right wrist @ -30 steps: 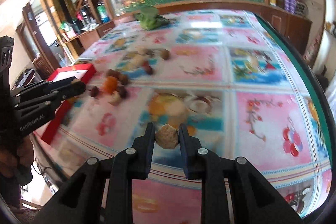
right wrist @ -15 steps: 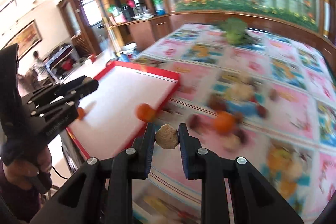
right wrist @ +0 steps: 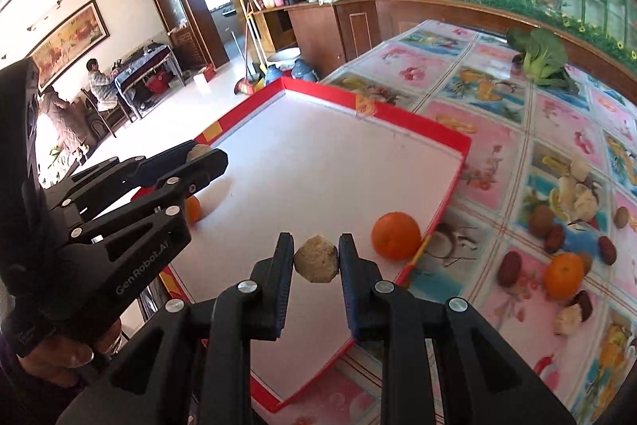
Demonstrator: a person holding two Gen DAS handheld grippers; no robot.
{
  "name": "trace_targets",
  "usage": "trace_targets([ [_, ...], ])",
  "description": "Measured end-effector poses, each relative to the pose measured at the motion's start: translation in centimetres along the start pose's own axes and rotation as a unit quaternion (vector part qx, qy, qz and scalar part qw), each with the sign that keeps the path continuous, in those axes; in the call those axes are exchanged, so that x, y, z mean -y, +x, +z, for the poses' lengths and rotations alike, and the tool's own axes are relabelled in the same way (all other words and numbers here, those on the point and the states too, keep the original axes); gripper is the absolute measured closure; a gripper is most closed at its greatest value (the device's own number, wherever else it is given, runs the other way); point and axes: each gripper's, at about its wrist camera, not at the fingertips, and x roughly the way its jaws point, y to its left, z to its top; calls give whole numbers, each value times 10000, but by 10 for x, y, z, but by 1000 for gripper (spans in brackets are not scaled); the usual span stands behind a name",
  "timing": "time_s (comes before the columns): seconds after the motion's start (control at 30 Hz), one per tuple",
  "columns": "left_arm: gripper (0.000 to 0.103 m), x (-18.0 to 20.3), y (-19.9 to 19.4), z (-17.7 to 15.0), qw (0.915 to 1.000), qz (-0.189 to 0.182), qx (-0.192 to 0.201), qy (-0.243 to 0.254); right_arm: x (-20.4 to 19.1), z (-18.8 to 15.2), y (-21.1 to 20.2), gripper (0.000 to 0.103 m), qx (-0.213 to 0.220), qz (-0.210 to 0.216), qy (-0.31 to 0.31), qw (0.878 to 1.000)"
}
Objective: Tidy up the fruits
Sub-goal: 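Carry both cake pieces over the white tray and open both tools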
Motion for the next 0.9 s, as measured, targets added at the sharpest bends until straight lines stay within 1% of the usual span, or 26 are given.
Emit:
trace_targets([
  [0.4, 77, -6, 17, -7, 9997, -144, -158, -75, -5, -3, 20, 81, -296, -39, 23, 9996],
  [0.67, 77, -12, 26, -12, 9993, -194, -293, -158, 2, -6, 36, 81, -566, -91, 102, 9983],
  [0.83, 77, -10, 26, -12, 9991, -197, -324, -163, 5, -5, 35, 81, -577, -67, 132, 9982],
  [0.87, 76, -10, 24, -12, 9992, -169, -323, -138, 7, -4, 32, 81, -553, -39, 181, 9983],
  [0.9, 73, -9, 23, -11, 9993, -153, -305, -125, 9, -4, 30, 79, -524, -12, 225, 9984],
])
